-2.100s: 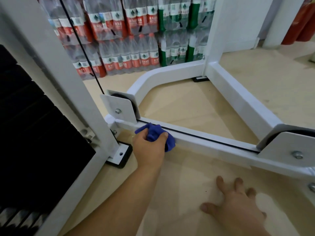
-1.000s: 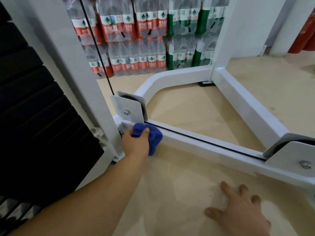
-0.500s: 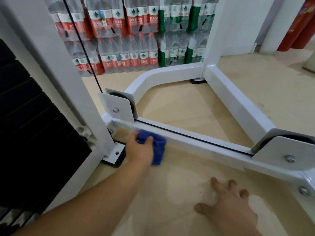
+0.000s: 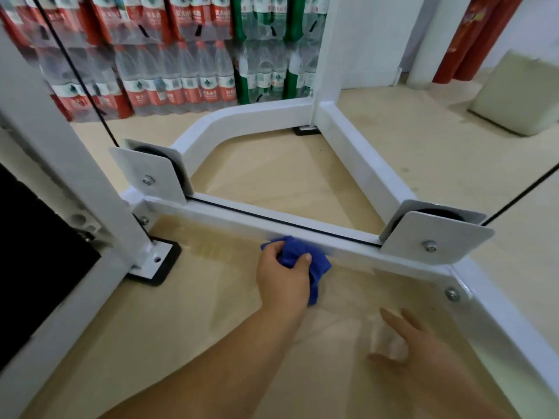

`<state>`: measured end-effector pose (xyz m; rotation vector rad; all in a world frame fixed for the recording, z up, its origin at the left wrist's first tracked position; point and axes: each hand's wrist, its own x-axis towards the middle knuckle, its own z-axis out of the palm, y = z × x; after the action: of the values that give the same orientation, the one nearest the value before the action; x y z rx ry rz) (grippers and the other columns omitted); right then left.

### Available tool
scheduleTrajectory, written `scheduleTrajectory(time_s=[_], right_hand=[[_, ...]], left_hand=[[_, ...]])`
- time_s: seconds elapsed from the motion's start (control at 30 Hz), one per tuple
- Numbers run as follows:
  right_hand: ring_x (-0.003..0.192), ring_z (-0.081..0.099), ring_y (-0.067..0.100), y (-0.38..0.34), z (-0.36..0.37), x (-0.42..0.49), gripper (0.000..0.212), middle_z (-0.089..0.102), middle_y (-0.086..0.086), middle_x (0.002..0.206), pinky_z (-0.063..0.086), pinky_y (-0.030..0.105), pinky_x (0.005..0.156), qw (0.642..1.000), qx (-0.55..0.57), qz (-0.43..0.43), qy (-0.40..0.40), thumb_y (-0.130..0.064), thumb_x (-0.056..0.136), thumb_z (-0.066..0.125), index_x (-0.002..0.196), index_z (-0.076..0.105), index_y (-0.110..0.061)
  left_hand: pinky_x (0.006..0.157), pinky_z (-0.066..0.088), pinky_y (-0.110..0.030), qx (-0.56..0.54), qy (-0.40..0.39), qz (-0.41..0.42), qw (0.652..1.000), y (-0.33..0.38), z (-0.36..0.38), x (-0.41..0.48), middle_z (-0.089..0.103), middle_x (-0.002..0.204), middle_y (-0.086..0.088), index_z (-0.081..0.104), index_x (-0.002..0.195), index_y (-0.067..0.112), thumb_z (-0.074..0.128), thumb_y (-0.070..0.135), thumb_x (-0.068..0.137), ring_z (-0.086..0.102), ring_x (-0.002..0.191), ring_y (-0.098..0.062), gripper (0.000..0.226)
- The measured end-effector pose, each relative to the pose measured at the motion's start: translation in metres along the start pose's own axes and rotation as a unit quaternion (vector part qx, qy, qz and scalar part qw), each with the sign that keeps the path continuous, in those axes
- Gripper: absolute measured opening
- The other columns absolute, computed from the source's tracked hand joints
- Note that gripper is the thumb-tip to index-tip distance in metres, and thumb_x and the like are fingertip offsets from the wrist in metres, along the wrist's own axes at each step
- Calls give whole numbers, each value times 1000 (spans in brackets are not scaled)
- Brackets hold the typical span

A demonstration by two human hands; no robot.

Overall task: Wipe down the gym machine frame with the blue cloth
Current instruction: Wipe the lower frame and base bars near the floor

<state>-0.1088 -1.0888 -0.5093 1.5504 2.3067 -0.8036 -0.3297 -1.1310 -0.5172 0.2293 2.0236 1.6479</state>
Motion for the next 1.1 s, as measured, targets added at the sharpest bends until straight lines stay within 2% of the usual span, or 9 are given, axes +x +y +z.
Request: scheduleTrajectory(time_s=[0.1, 0.23, 0.3, 0.37, 0.6, 0.73, 0.83, 1.0, 1.1], right_hand=[[157, 8, 32, 22, 6, -10, 149, -9, -4, 170, 16, 40, 124, 996, -53, 53, -42, -111, 27, 41, 158, 2, -50], [157, 1, 38, 28, 12, -5, 116, -14, -1, 170, 12, 42, 125, 995, -55, 61, -53, -83, 72, 64, 159, -2, -46], [157, -4, 37, 33, 14, 0, 118, -13, 4, 170, 6, 45, 127, 994, -67, 51, -71, -81, 74, 65, 161, -5, -41], [157, -11, 29, 34, 16, 2, 117, -12, 3, 171, 0, 46, 127, 994, -70, 32, -78, -77, 77, 65, 161, -6, -37], [157, -7, 34, 33, 13, -4, 112, -18, -5, 170, 19, 43, 124, 995, -26, 56, -78, -70, 76, 72, 159, 1, -49], [157, 12, 25, 33, 10, -15, 70, 10, -8, 170, 24, 35, 123, 998, -15, 63, -19, -59, 97, 33, 161, 15, -35], [155, 19, 21, 40, 8, -23, 53, 22, -3, 166, 27, 30, 120, 998, 12, 59, -3, -37, 110, 29, 159, 16, -21], [155, 11, 38, 25, 7, -5, 105, -1, 3, 170, 30, 49, 121, 990, -79, 66, -96, -70, 77, 69, 159, 8, -44], [150, 19, 42, 22, 9, -3, 104, 10, 5, 166, 41, 51, 113, 992, -79, 64, -77, -66, 71, 76, 154, 17, -45]], left_hand=[[93, 54, -34, -18, -33, -15, 999, 3, 25, -17, 64, 113, 2, 54, 113, 24, 81, 13, 82, 65, 100, -16, 41], [81, 58, -23, -35, -94, -32, 994, -4, 77, -57, 67, 104, 5, 60, 111, 20, 83, 12, 81, 68, 94, -15, 39], [68, 54, -12, -48, -134, -42, 989, -4, 98, -77, 67, 96, 9, 62, 108, 19, 82, 12, 82, 66, 85, -7, 34], [75, 57, -19, -36, -133, -41, 990, -1, 108, -81, 68, 96, 8, 63, 106, 19, 85, 16, 80, 66, 85, -6, 33], [73, 48, -12, -33, -16, 19, 999, -5, 89, -67, 63, 100, 12, 55, 102, 25, 88, 16, 75, 62, 87, 0, 43], [71, 46, -7, -64, -101, -27, 992, 9, 138, -109, 67, 98, 11, 61, 100, 27, 86, 18, 78, 63, 83, 2, 35], [83, 55, -18, -74, -142, -66, 985, 12, 154, -125, 69, 102, 12, 64, 105, 30, 85, 21, 80, 67, 91, -5, 34], [84, 56, -17, -13, -136, 59, 989, 18, 73, -88, 69, 106, 13, 65, 111, 31, 84, 15, 79, 67, 96, -4, 40], [95, 51, -25, 119, -146, 220, 957, 40, 27, -47, 63, 118, 15, 61, 128, 29, 78, 22, 84, 60, 108, -3, 48]])
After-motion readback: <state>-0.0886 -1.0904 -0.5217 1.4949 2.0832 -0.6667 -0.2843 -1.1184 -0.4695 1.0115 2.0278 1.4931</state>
